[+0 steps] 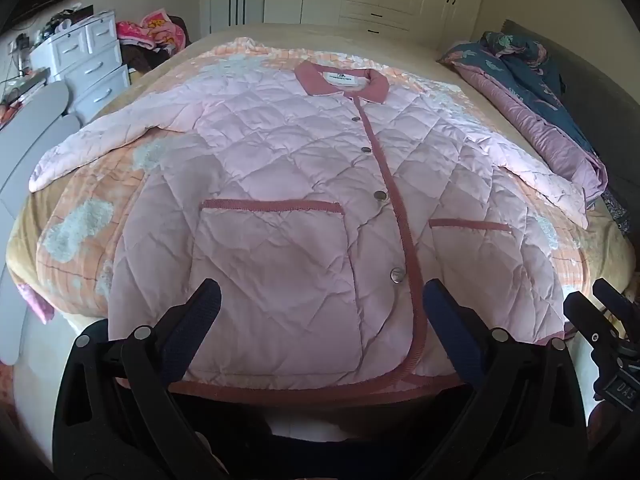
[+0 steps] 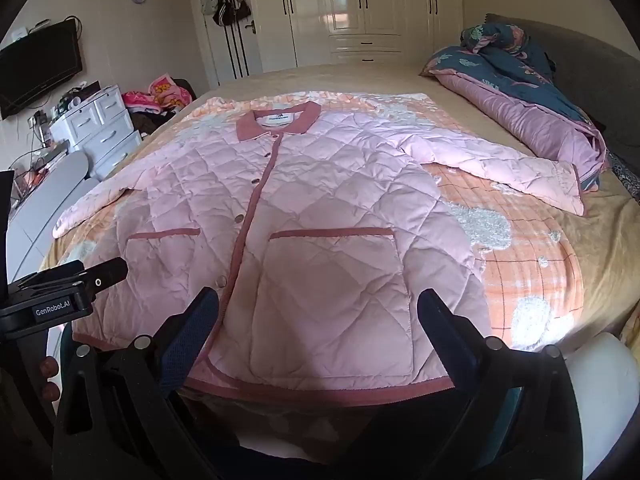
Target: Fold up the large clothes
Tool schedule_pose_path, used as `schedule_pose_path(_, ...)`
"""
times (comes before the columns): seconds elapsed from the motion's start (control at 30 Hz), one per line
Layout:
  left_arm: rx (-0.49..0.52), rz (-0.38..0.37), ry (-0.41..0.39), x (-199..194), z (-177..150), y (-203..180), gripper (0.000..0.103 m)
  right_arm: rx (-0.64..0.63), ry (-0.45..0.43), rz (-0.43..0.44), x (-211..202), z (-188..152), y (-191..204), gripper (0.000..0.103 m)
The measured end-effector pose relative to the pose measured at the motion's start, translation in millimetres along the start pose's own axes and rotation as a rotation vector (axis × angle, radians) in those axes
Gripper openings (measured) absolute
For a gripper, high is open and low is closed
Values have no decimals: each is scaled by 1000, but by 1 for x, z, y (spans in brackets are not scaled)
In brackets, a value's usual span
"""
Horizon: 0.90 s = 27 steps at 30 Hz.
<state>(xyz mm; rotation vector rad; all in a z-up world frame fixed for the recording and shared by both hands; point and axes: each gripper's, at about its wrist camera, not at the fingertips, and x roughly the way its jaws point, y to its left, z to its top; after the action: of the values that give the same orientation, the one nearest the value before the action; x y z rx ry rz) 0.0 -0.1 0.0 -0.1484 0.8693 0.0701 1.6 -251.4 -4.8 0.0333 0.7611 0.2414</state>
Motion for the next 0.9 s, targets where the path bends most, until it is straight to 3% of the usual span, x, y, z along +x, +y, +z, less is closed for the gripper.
schedule_pose_path(0.9, 3, -7, -8, -5, 4, -3, 95, -16, 1, 5, -2, 0, 8, 99)
